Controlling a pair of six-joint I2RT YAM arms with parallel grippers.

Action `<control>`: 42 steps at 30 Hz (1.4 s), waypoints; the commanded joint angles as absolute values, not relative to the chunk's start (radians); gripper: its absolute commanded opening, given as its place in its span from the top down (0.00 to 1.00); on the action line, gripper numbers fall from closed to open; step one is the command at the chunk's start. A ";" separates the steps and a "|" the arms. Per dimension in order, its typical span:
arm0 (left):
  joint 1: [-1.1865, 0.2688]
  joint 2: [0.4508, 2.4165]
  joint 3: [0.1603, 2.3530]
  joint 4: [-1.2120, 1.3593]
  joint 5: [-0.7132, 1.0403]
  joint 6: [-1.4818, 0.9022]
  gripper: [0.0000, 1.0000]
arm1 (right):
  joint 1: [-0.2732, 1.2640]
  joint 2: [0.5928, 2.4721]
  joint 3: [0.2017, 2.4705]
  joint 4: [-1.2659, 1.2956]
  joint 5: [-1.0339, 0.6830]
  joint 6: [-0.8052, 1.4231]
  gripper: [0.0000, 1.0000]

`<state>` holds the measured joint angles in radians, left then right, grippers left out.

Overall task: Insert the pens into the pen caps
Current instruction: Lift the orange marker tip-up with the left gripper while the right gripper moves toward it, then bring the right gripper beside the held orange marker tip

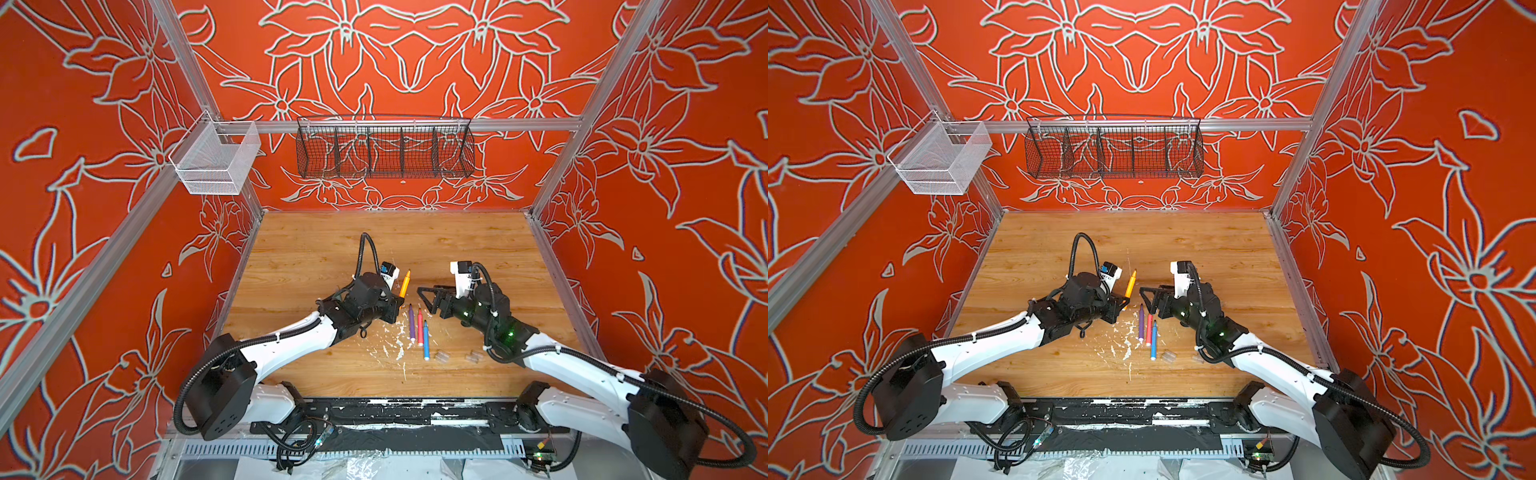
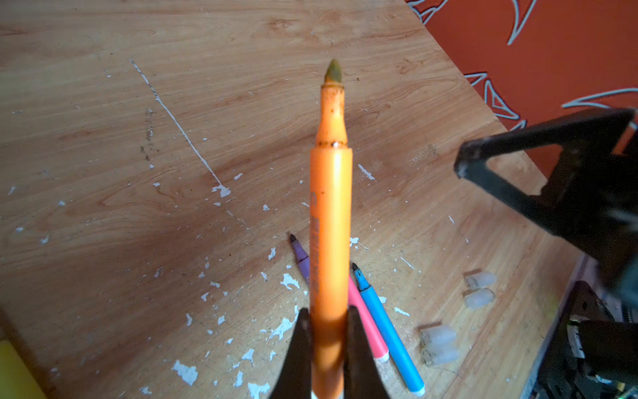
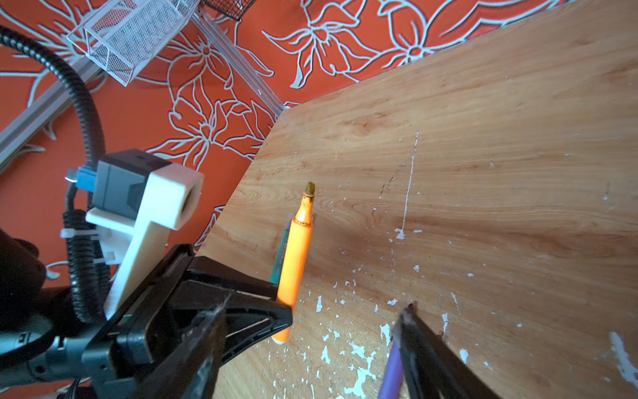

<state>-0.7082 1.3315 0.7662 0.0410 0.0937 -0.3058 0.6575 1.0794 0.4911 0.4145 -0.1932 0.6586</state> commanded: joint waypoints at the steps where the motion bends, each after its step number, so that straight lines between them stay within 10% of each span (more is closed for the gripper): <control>1: -0.707 1.333 0.768 0.089 0.149 -0.284 1.00 | 0.663 1.089 0.512 0.453 -0.231 0.655 0.21; 28: -0.798 1.367 0.805 0.088 0.243 -0.186 1.00 | 0.663 1.136 0.512 0.466 -0.222 0.744 0.53; 42: -0.810 1.376 0.804 0.104 0.237 -0.181 0.93 | 0.663 1.155 0.485 0.519 -0.268 0.833 1.00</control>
